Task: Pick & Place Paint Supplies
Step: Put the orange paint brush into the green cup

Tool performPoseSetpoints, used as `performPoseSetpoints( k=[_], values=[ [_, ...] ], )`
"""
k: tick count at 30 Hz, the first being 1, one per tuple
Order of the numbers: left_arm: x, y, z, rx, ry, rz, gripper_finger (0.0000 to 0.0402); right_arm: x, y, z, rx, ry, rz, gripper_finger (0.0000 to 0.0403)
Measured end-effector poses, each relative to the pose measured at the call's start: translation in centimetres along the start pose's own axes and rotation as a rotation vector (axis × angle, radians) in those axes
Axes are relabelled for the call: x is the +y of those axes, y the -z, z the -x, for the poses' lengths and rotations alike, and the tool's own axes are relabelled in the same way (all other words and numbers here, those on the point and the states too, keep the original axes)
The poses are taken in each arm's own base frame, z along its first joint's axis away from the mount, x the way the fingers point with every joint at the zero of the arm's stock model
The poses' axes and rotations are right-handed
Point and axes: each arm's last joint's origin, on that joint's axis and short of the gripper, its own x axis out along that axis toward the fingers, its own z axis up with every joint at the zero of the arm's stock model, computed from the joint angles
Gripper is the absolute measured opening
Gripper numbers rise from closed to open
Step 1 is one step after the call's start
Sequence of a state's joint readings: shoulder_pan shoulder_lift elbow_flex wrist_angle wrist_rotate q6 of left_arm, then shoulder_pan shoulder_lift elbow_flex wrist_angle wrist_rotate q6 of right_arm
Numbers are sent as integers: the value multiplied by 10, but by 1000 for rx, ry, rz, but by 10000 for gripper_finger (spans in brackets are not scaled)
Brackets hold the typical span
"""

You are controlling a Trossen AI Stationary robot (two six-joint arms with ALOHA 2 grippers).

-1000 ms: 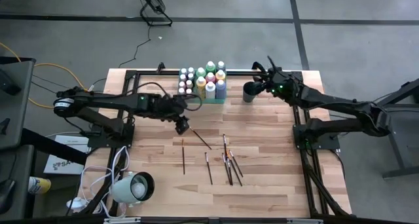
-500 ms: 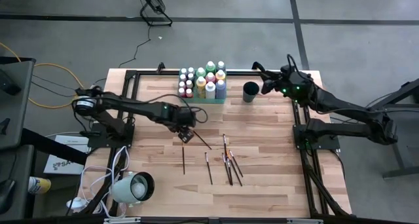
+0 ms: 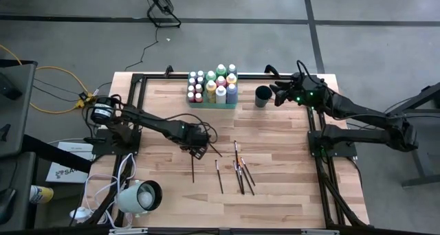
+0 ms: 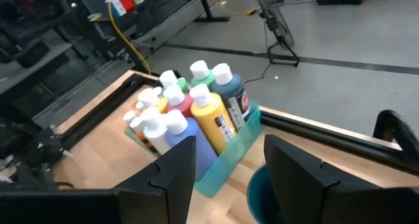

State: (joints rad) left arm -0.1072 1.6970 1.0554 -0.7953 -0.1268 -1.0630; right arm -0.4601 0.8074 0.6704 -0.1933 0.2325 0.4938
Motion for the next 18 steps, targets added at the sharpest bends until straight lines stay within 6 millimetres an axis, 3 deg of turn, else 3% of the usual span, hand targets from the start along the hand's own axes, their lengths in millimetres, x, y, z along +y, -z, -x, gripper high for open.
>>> performPoseSetpoints(
  k=[12,18],
  values=[
    [-7,-1,-22,24,-26,21,224,9,6,3,36,-49,43,174],
    [-8,-1,-26,35,-28,24,165,12,9,4,52,-67,61,174]
  ],
)
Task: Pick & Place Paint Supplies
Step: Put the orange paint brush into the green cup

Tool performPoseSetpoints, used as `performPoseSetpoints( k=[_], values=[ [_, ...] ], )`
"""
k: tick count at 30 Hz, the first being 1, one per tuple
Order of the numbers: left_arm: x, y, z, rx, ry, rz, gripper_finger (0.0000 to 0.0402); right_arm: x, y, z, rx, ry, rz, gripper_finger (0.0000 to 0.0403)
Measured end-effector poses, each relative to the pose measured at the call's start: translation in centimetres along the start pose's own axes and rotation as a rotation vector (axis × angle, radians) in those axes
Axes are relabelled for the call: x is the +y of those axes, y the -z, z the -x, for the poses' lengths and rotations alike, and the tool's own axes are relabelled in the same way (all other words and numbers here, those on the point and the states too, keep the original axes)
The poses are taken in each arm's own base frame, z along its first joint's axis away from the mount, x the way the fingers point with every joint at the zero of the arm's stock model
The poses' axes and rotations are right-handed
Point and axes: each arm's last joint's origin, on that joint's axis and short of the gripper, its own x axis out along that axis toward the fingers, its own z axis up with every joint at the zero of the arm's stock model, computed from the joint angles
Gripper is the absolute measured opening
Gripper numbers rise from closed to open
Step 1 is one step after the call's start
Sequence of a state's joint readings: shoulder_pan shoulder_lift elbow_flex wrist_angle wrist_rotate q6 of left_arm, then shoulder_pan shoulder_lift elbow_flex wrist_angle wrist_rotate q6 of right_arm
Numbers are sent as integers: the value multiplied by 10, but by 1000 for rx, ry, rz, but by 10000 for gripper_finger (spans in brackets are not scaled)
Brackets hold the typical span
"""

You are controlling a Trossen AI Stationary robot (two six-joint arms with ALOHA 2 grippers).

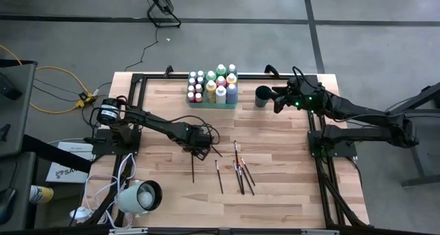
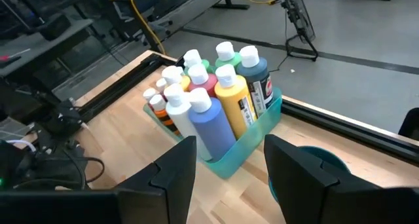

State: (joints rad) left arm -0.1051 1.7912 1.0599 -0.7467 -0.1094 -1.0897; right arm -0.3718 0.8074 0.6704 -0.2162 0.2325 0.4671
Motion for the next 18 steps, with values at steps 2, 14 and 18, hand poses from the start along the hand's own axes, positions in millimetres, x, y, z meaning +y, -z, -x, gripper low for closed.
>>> performPoseSetpoints(
  k=[2,14,18],
  values=[
    [0,0,0,1,1,-1,134,0,1,0,9,-1,4,174],
    [1,1,-1,17,-1,-107,5,1,2,0,28,-13,8,174],
    [1,1,-2,28,5,-148,3,1,3,0,37,-30,8,174]
  ],
)
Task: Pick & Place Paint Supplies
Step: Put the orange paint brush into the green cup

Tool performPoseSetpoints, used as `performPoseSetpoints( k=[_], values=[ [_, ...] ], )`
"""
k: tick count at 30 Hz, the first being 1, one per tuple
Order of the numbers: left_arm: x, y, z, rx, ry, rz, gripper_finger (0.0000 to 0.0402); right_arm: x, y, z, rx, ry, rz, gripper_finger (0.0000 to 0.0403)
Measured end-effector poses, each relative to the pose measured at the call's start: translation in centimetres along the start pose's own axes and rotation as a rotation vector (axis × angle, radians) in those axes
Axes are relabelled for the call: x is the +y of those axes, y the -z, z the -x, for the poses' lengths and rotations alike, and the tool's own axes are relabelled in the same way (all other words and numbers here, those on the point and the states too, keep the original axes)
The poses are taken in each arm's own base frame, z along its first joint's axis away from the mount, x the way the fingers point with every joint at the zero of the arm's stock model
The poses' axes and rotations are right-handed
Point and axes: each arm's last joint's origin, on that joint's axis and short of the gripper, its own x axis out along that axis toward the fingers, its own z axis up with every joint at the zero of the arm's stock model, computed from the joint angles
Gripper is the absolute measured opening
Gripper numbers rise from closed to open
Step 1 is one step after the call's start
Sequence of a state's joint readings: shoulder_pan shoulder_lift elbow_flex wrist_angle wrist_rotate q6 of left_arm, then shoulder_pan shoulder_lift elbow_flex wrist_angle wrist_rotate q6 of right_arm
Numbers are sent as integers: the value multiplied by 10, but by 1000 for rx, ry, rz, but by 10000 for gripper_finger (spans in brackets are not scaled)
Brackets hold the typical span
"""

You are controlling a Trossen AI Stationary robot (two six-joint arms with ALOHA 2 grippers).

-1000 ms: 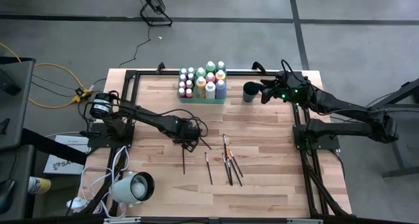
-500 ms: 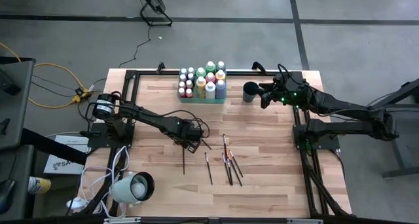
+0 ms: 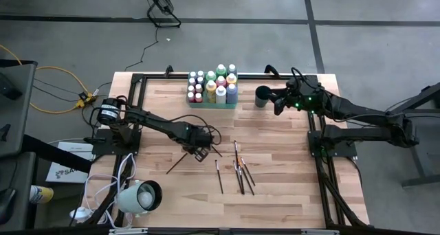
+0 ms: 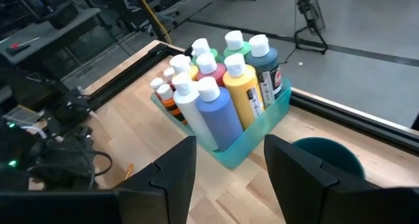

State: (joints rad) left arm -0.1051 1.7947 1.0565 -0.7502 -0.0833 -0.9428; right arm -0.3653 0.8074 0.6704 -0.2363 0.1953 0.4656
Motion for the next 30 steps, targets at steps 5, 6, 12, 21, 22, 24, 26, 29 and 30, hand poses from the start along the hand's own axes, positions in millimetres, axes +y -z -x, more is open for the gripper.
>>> performPoseSetpoints(
  k=[5,6,12,21,22,24,26,29,30],
  values=[
    [0,-1,7,-20,29,-67,1,1,1,0,22,-42,0,174],
    [0,-1,9,-27,37,-78,1,1,1,0,26,-50,0,174],
    [1,-3,35,-126,131,-147,1,3,2,0,57,-116,0,174],
    [-1,-14,94,-491,346,-276,0,15,1,3,80,-319,47,174],
    [-2,-16,102,-556,374,-292,0,18,1,3,78,-357,65,174],
    [-3,-19,119,-692,412,-332,0,25,0,3,60,-434,110,174],
    [-7,-25,136,-851,458,-371,0,31,0,3,49,-493,144,174],
    [-10,-30,156,-1062,498,-435,0,42,-2,2,-5,-564,163,174],
    [-12,-32,162,-1129,505,-453,0,45,-2,1,-13,-579,164,174]
  ],
)
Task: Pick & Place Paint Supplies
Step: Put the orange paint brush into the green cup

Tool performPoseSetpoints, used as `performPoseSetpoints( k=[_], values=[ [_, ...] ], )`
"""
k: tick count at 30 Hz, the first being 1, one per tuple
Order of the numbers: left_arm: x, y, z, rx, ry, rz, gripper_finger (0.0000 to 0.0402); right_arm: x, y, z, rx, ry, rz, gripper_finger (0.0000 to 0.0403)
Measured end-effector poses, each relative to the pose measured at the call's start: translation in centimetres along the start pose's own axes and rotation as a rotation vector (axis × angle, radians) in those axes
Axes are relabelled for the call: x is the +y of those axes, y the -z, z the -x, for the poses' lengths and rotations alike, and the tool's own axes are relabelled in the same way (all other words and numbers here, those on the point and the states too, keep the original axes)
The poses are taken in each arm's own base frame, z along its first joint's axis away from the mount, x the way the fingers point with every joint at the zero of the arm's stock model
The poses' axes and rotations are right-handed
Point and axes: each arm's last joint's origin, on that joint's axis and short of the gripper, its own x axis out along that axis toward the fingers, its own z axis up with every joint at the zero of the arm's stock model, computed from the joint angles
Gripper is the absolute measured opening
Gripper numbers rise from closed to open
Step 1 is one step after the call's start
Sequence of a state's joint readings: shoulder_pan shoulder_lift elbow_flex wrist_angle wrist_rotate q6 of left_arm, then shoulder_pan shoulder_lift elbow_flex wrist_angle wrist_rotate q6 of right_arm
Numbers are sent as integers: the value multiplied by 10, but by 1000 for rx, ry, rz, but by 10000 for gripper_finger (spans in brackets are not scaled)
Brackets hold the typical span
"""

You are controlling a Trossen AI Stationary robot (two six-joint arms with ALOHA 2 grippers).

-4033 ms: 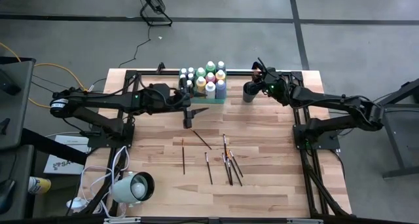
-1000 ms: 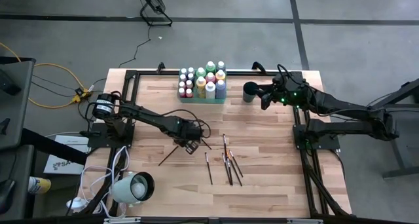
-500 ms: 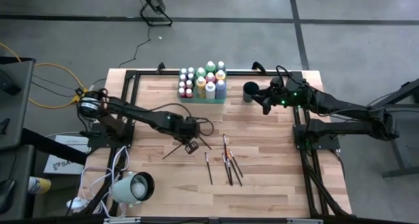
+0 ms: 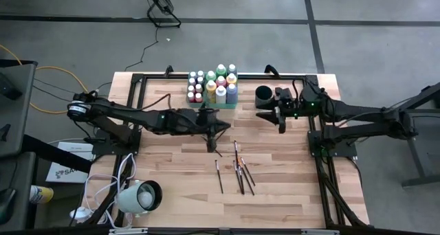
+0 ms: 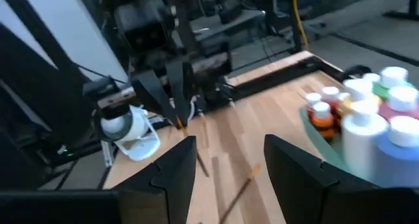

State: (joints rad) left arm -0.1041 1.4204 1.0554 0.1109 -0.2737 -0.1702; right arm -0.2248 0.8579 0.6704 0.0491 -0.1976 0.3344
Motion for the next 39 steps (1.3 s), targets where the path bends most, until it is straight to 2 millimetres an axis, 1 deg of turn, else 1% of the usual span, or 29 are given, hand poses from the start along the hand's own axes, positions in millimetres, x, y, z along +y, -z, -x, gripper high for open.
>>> performPoseSetpoints(
  k=[3,5,12,16,21,24,30,34,36,39],
  values=[
    [-2,-15,1,-160,15,-74,0,6,0,-8,-29,-35,12,174],
    [-3,-23,3,-235,15,-100,0,9,0,-14,-46,-56,18,174],
    [-1,-33,5,-338,-10,-125,0,23,9,-38,-77,-108,69,174],
    [3,-34,4,-344,-13,-124,0,32,15,-56,-136,-142,112,174],
    [2,-34,4,-344,-5,-130,0,36,22,-72,-215,-29,175,174],
    [2,-34,4,-344,2,-131,0,36,24,-78,-260,7,171,174],
    [2,-34,4,-344,3,-130,0,35,29,-87,-267,-44,172,174],
    [2,-34,4,-344,3,-130,0,34,32,-90,-255,-44,164,172],
    [2,-34,4,-344,3,-130,0,34,32,-90,-255,-42,162,163],
    [2,-34,4,-343,3,-130,0,34,32,-90,-260,-40,162,132]
  ],
)
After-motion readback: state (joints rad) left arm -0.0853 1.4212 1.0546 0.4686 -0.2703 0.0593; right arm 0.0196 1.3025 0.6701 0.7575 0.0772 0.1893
